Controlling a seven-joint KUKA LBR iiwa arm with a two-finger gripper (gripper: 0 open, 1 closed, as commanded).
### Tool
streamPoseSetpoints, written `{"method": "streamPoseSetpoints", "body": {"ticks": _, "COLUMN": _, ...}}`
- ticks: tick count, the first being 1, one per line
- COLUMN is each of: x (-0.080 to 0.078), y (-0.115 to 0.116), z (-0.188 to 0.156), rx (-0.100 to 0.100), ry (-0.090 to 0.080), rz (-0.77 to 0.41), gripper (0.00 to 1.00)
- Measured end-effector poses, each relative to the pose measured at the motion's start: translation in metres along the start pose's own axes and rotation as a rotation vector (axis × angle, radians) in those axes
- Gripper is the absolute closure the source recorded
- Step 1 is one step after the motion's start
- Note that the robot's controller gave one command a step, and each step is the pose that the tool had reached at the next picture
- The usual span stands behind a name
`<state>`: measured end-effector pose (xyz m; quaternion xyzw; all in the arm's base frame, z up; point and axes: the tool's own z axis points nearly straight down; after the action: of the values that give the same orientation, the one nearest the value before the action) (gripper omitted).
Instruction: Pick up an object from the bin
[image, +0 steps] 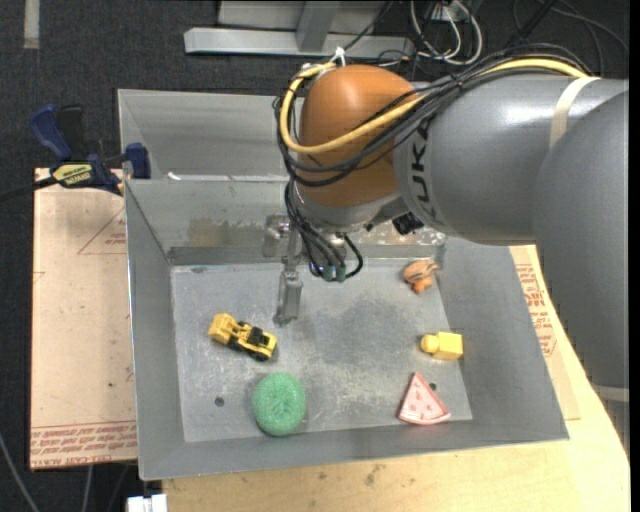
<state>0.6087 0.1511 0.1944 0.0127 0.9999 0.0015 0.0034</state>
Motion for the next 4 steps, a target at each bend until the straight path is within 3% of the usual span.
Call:
{"method": "streamPoseSetpoints", "body": {"ticks": 1, "x": -0.001, "y": -0.004, "z": 0.043, "rx": 0.002, "ry": 0.005, "rz": 0.083, "gripper": 0.00}}
{"method": "streamPoseSetpoints", "body": {"ticks": 2, "x": 0.022, "y": 0.011, "z": 0.090, "rx": 0.002, "ry": 0.003, "rz": -0.009, "gripper": 0.00}}
{"method": "streamPoseSetpoints", "body": {"ticks": 3, "x": 0.030, "y": 0.017, "z": 0.125, "rx": 0.002, "ry": 0.008, "rz": 0.007, "gripper": 0.00}}
{"method": "streamPoseSetpoints", "body": {"ticks": 4, "x": 0.034, "y": 0.028, "z": 0.124, "rx": 0.002, "ry": 0.006, "rz": 0.166, "gripper": 1.00}}
